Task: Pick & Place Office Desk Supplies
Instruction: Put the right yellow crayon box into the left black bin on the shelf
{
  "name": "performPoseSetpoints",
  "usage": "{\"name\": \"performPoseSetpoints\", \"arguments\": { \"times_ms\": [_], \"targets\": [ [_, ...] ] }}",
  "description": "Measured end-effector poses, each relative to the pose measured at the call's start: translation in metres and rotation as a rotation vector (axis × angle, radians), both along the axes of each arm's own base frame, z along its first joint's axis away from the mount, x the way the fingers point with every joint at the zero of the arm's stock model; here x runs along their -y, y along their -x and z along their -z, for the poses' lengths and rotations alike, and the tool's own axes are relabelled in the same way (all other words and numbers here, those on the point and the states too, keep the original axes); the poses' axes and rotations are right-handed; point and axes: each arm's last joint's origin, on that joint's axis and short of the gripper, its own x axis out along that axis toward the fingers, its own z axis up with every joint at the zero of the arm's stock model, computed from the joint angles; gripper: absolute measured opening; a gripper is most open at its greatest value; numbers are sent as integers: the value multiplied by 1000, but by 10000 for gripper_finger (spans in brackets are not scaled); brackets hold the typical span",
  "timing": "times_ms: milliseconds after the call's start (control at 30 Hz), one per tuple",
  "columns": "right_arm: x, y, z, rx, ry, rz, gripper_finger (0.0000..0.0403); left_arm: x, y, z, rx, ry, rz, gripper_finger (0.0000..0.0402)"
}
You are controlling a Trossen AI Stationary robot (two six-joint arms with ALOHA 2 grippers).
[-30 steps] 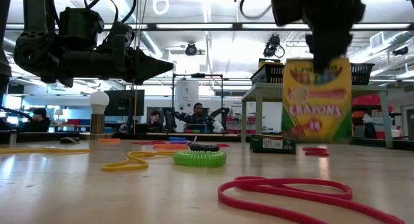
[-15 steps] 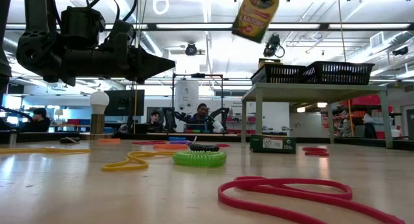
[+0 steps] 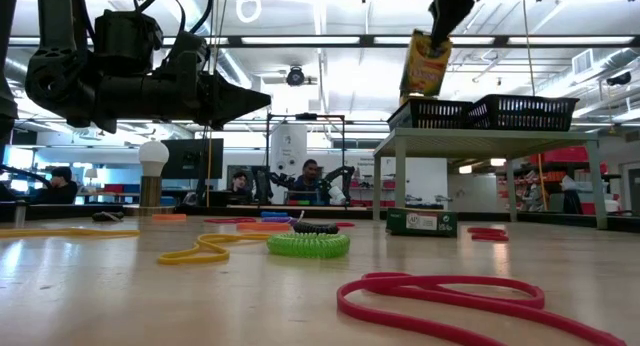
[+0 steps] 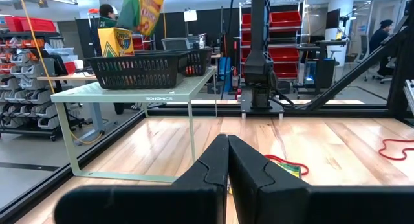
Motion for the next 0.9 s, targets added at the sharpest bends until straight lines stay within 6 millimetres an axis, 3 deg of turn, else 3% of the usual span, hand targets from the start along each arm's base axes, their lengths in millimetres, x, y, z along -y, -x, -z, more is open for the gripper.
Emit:
{"name": "performPoseSetpoints", "arguments": {
  "times_ms": [900],
  "targets": [
    [31,-39,51,-252,-84,-51,82,0,0,1,-9,-2,0,10]
  ]
}}
